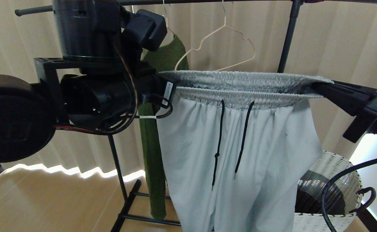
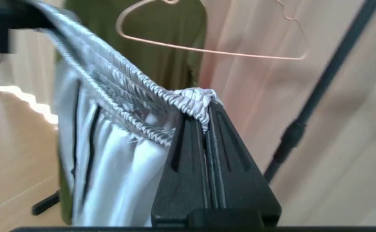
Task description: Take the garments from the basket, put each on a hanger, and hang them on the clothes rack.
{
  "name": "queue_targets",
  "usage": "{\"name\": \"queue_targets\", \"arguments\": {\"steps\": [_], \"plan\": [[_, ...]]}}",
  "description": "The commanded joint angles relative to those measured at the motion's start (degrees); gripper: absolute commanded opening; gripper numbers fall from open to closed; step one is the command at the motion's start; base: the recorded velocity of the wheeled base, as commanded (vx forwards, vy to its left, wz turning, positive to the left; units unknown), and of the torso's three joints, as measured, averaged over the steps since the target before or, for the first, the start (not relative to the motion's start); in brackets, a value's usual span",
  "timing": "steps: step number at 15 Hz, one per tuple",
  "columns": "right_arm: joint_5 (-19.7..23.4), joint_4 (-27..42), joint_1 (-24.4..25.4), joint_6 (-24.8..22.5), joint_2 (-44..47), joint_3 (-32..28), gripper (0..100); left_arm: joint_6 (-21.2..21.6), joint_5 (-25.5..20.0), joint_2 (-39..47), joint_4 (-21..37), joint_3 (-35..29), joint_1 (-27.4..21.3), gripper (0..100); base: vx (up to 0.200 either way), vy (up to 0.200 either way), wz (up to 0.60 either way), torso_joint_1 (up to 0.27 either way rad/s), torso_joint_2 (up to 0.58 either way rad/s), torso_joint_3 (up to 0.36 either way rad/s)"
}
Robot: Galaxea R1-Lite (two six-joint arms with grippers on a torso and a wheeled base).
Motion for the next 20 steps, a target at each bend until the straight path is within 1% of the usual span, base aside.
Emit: {"name": "queue_targets", "arguments": {"steps": [1,2,3,5,7,9,10,11,12,14,16,20], "plan": [[-0.04,-0.53,-3.43,-0.01,4.62,-2.69,0,0.54,-0.06,-5.1,0.36,2.89,0.15,0,0.0,0.0,0.0,0.0,0.0,0.0],[0.05,-0.62,-4.49,0.07,6.03,-3.84,0,0.9,-0.15,-6.51,0.45,3.94,0.15,0,0.0,0.0,0.0,0.0,0.0,0.0],[0.14,-0.71,-5.1,0.07,8.31,-6.3,0,1.95,-0.67,-8.97,0.45,6.66,0.15,0,0.0,0.0,0.0,0.0,0.0,0.0],[0.14,-0.8,-5.1,0.16,11.39,-9.64,0,3.88,-1.29,-11.34,0.53,9.48,-0.21,0,0.0,0.0,0.0,0.0,0.0,0.0],[0.14,-0.8,-5.1,0.25,16.13,-15.53,0,4.59,-4.19,-14.24,0.71,11.94,-0.29,0,0.0,0.0,0.0,0.0,0.0,0.0],[0.14,-0.97,-5.1,1.3,18.77,-18.51,0,4.85,-5.25,-15.91,1.76,12.99,-0.38,0,0.0,0.0,0.0,0.0,0.0,0.0],[0.14,-0.97,-5.1,2.36,20.97,-20.8,0,4.85,-7.53,-17.49,2.64,14.57,-0.64,0,0.0,0.0,0.0,0.0,0.0,0.0],[0.14,-1.15,-5.1,2.36,21.85,-21.77,0,4.85,-9.11,-18.37,2.64,15.45,-1.0,0,0.0,0.0,0.0,0.0,0.0,0.0],[0.14,-2.82,-5.1,2.62,23.96,-23.52,0,4.76,-13.24,-20.48,2.64,17.47,-2.23,0,0.0,0.0,0.0,0.0,0.0,0.0],[0.14,-4.49,-5.1,2.8,25.01,-23.61,0,4.76,-15.7,-22.59,2.64,20.02,-3.55,0,0.0,0.0,0.0,0.0,0.0,0.0],[0.14,-4.49,-5.1,2.8,25.19,-23.7,0,4.76,-15.88,-23.03,2.64,20.55,-4.51,0,0.0,0.0,0.0,0.0,0.0,0.0],[-0.04,-4.49,-5.1,2.71,24.48,-22.91,0,4.68,-15.7,-22.24,2.29,20.29,-4.34,0,0.0,0.0,0.0,0.0,0.0,0.0]]}}
